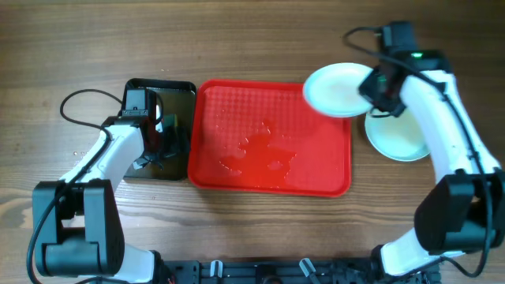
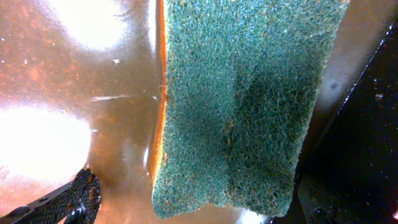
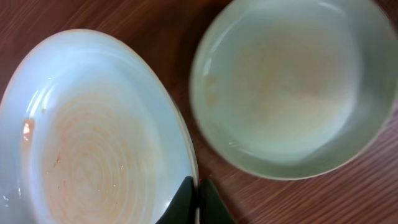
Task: Clean dirty plates on tray and stack at the side
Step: 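Carry the plate right and lower it onto the plate stack, then open the right gripper and release the plate on the stack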
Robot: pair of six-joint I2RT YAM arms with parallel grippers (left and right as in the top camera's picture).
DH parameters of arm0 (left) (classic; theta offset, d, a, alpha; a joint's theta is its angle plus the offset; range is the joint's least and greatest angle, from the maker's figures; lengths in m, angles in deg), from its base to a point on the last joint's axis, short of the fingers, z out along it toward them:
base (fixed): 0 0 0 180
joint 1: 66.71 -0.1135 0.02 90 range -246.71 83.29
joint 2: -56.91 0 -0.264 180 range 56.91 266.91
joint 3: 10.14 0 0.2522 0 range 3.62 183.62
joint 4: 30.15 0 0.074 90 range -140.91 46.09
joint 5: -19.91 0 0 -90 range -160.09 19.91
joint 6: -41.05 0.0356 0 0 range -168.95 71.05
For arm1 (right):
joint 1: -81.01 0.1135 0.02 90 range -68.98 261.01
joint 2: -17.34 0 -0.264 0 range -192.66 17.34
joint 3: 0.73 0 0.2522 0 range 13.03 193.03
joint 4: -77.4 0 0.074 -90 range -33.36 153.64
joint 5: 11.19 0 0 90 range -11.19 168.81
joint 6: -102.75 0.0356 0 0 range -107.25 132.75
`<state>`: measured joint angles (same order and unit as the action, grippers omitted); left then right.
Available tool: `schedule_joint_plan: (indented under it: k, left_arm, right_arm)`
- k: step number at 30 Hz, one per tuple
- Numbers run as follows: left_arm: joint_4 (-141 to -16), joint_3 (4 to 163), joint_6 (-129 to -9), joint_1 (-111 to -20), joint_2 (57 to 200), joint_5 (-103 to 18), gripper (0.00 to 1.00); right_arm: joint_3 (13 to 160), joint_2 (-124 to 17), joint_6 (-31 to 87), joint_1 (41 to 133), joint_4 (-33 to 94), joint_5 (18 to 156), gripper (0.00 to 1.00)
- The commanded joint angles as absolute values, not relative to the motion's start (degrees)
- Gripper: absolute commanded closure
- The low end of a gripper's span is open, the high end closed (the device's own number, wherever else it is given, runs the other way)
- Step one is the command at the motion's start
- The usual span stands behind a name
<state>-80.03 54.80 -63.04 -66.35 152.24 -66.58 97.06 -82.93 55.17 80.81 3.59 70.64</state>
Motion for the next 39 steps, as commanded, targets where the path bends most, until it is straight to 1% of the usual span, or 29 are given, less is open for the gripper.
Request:
schedule_joint_plan:
  k: [1,2,9,13,19,21,22,24,25,26,28,29,31,32,33,36,39]
  left_arm:
    - [-80.19,55.02,-63.34,-66.35,151.19,-64.76,0.00]
    - [-80.19,55.02,-63.34,-66.35,151.19,-64.76,0.00]
    - [-80.19,55.02,-63.34,-66.35,151.19,-64.76,0.00]
    - [-80.19,55.02,-63.36,-66.35,151.19,-64.76,0.00]
    - [-80.21,55.02,-63.34,-66.35,151.19,-64.76,0.00]
    - [-80.19,55.02,-63.34,-66.35,151.19,-64.79,0.00]
    - [-80.16,55.04,-63.32,-66.35,151.06,-64.81,0.00]
    - [-80.19,55.35,-63.17,-66.35,150.49,-65.22,0.00]
    - [-80.19,55.70,-62.66,-66.35,149.92,-65.27,0.00]
    - [-80.21,56.29,-62.69,-66.35,148.94,-65.49,0.00]
    - [-80.14,57.86,-62.69,-66.35,146.16,-65.44,0.00]
    - [-79.92,58.39,-62.69,-66.35,145.00,-65.44,0.00]
    - [-78.72,58.89,-62.69,-66.35,142.73,-65.42,0.00]
    - [-78.11,58.89,-62.69,-66.35,141.79,-65.40,0.00]
    - [-77.78,58.89,-62.69,-66.35,140.72,-65.42,0.00]
    - [-78.87,58.91,-62.75,-66.35,138.73,-65.40,0.00]
    - [-84.38,59.33,-62.95,-66.35,136.61,-65.42,0.00]
  right_arm:
    - [97.08,-81.44,52.70,74.03,2.69,74.36,0.96]
    - [96.21,-81.44,51.65,70.75,2.69,74.36,0.96]
    - [86.48,-81.44,48.76,58.78,6.87,74.40,0.96]
    - [82.55,-81.46,45.77,56.11,8.83,74.29,0.96]
    - [81.52,-81.46,44.98,55.80,8.73,74.40,0.95]
    - [81.52,-81.46,40.98,55.82,8.22,76.78,0.85]
    - [81.52,-81.44,37.57,55.82,7.94,79.25,0.77]
    - [81.52,-81.42,31.89,55.85,7.87,83.84,0.70]
    - [81.52,-81.29,29.29,55.91,7.92,86.47,0.68]
    - [81.54,-80.98,26.95,56.09,8.09,88.87,0.64]
    - [81.54,-79.58,24.44,56.92,8.66,91.95,0.50]
    - [81.54,-78.42,23.39,57.79,9.14,93.02,0.45]
    - [81.54,-75.63,21.64,60.02,10.10,93.90,0.25]
    - [81.54,-73.92,21.00,61.55,10.52,93.88,0.17]
    - [81.54,-71.91,20.19,63.58,11.09,93.83,0.01]
    - [81.54,-66.64,18.64,69.70,12.40,91.56,0.01]
    - [81.54,-63.69,18.75,73.88,12.33,89.05,0.01]
